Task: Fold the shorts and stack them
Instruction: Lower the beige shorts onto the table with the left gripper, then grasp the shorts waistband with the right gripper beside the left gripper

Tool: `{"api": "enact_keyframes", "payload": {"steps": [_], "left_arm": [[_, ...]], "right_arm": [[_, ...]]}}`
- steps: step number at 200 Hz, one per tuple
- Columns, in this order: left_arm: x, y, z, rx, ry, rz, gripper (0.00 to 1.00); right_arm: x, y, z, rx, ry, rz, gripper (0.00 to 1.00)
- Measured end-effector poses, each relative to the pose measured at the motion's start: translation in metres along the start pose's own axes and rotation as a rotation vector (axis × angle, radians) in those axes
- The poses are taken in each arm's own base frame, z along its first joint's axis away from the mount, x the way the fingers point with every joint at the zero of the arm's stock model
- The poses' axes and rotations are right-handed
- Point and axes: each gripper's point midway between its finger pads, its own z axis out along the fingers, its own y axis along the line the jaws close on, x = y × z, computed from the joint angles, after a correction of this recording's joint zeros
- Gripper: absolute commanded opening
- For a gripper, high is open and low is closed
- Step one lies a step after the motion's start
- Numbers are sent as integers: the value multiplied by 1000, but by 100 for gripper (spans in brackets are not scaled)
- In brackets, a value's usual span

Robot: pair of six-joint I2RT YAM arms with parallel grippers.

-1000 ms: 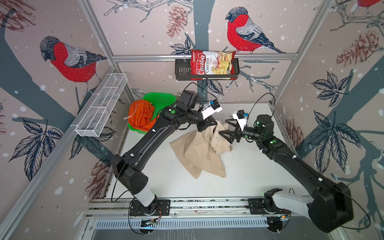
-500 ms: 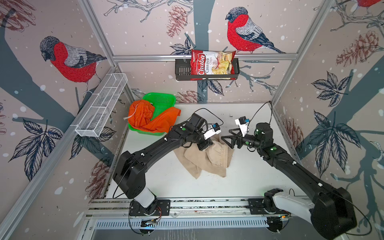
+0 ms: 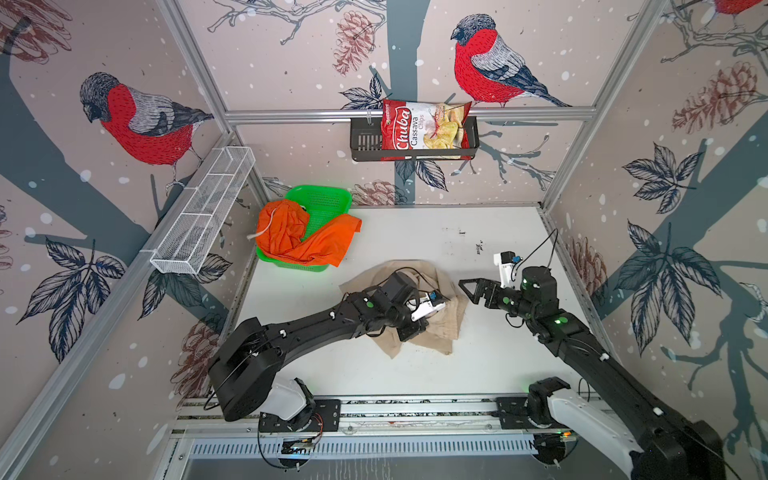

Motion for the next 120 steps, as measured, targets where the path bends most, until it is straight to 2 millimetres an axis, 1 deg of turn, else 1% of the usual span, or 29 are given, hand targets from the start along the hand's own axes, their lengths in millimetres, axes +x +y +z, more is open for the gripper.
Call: {"api": "enact_keyframes", "payload": {"steps": [23, 38, 46, 66, 72, 97, 120], "left_arm": [[13, -15, 10, 1, 23, 23, 0], [17, -28, 17, 16, 36, 41, 5], [21, -34, 22, 27, 49, 46, 15], [34, -37, 31, 28, 98, 38, 51], [36, -38, 33, 31, 104, 23, 57], [43, -44, 35, 53, 97, -23, 60], [48, -50, 29, 70, 54, -64, 61]], "right_arm": [[18, -13, -4, 42, 29, 82, 100], [34, -21, -6, 63, 60, 142, 100], [40, -24, -7, 71, 72, 163, 100], [51, -27, -9, 67, 89, 219, 100], [56, -27, -9, 62, 97, 236, 100], [79, -29, -8, 32, 149, 329, 100], [100, -26, -8, 3, 208, 408, 100]]}}
